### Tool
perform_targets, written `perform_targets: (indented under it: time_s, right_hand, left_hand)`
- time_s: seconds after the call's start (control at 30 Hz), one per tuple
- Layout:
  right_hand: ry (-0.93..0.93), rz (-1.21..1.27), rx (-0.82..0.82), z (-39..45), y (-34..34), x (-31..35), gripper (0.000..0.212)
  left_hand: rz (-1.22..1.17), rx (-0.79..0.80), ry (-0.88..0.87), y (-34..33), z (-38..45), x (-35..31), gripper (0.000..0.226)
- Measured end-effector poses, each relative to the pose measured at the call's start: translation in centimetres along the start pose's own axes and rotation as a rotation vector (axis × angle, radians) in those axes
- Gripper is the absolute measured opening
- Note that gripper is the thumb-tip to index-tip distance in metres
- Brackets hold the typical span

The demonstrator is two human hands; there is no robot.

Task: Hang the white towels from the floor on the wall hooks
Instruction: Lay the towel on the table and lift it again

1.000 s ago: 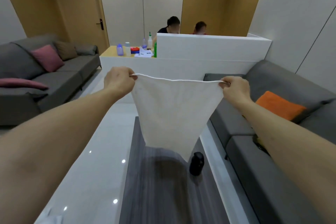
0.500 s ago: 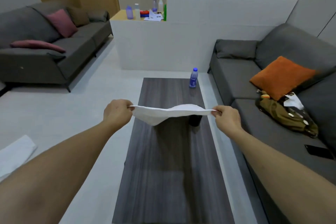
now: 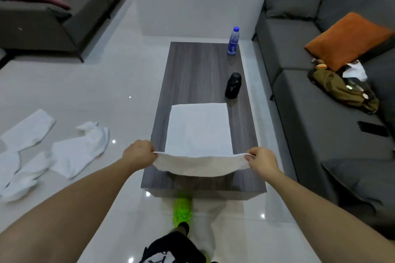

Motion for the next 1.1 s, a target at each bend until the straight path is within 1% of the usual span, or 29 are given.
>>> perform_targets:
  time_s: [0.07, 0.13, 0.3, 0.5, 0.67, 0.8, 0.9, 1.0, 1.1]
  right_hand:
    - [-0.013, -0.021, 0.044, -0.3, -0.8, -0.6, 0.013]
    - [-0.031, -0.030, 0.064, -0.2, -1.3, -0.7, 0.011]
    - [-0.065, -0.033, 0.041, 2.1, -1.6, 0.6, 0.010]
    - [-0.129, -0.023, -0.005, 10.0, -0.8, 4.8, 0.015]
    - [-0.176, -0.020, 0.001, 19.5, -0.2, 9.8, 0.017]
    - [-0.226, 0.001, -0.038, 26.5, -0.6, 13.3, 0.018]
    - [-0.270, 0.055, -0.062, 29.6, -1.5, 14.5, 0.026]
    - [-0.309, 0.078, 0.005, 29.7, -4.0, 13.9, 0.028]
    - [-0.383, 0.073, 0.146, 26.9, -7.8, 11.8, 0.028]
  left_hand:
    - [-0.003, 0.050, 0.013, -1.5, -0.7, 0.7, 0.018]
    - [-0.014, 0.060, 0.028, -2.3, -0.8, 1.3, 0.018]
    - [-0.043, -0.001, 0.013, -1.9, 2.4, 2.0, 0.021]
    - [-0.128, -0.065, 0.031, 0.3, 11.7, 2.5, 0.023]
    - [-0.161, -0.051, 0.039, 2.0, 21.7, 3.4, 0.025]
    - [-0.174, -0.068, 0.066, 2.6, 28.5, 4.7, 0.020]
    - [-0.244, -0.088, 0.131, 2.0, 31.4, 5.5, 0.013]
    - [-0.240, -0.005, 0.153, -0.7, 32.2, 6.2, 0.019]
    - [-0.259, 0.141, 0.165, -4.9, 31.1, 6.5, 0.021]
Point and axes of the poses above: each hand's wrist, its own z-axis towards the middle knuckle, its own y-axis out of the back of the hand, x = y × z, the point moved 1 cm from there along z, towards the middle knuckle, and after that the axes turned 12 degrees about -y, right-handed, at the moved point
